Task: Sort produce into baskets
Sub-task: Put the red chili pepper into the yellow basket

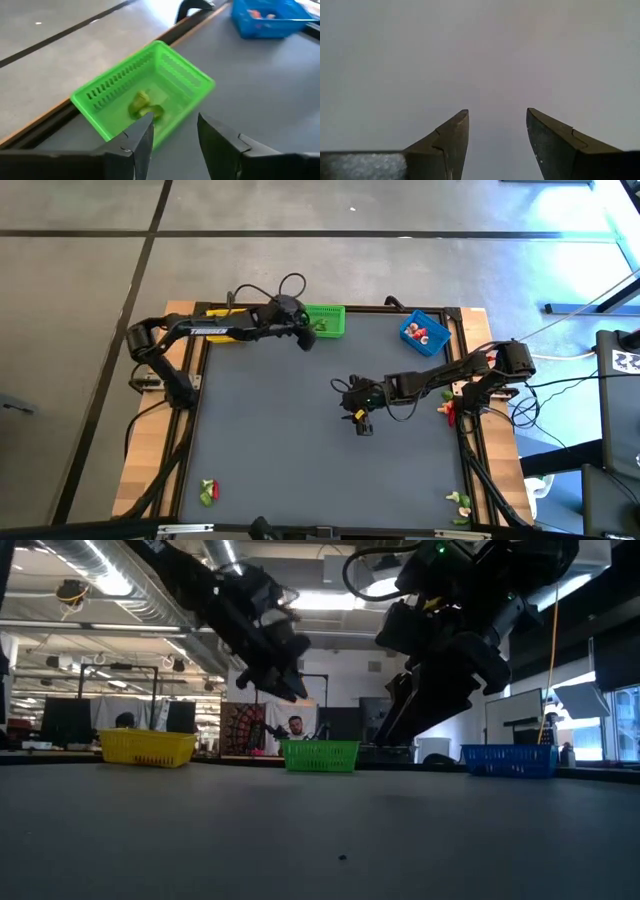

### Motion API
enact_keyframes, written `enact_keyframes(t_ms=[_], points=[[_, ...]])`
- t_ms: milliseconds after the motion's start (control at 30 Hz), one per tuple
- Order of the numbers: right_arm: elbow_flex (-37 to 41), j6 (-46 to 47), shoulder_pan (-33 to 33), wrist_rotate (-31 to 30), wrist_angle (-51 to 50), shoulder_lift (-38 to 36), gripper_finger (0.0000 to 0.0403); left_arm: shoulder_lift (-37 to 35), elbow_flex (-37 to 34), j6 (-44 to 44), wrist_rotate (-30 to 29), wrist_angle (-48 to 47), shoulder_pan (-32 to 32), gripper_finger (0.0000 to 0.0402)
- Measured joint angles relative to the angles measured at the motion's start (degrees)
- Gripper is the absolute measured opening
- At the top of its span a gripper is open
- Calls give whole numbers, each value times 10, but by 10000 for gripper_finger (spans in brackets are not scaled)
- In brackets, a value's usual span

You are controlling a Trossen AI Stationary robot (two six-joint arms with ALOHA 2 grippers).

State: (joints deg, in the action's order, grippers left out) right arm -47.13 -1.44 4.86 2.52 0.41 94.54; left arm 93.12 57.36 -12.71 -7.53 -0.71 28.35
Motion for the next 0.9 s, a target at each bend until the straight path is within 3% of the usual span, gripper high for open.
enact_keyframes(t_ms=[500,900], points=[[0,3,0,0,14,0,198,-189,0,-47,1,-251,-152,159],[0,13,0,0,27,0,198,-214,1,-204,2,-395,-338,159]])
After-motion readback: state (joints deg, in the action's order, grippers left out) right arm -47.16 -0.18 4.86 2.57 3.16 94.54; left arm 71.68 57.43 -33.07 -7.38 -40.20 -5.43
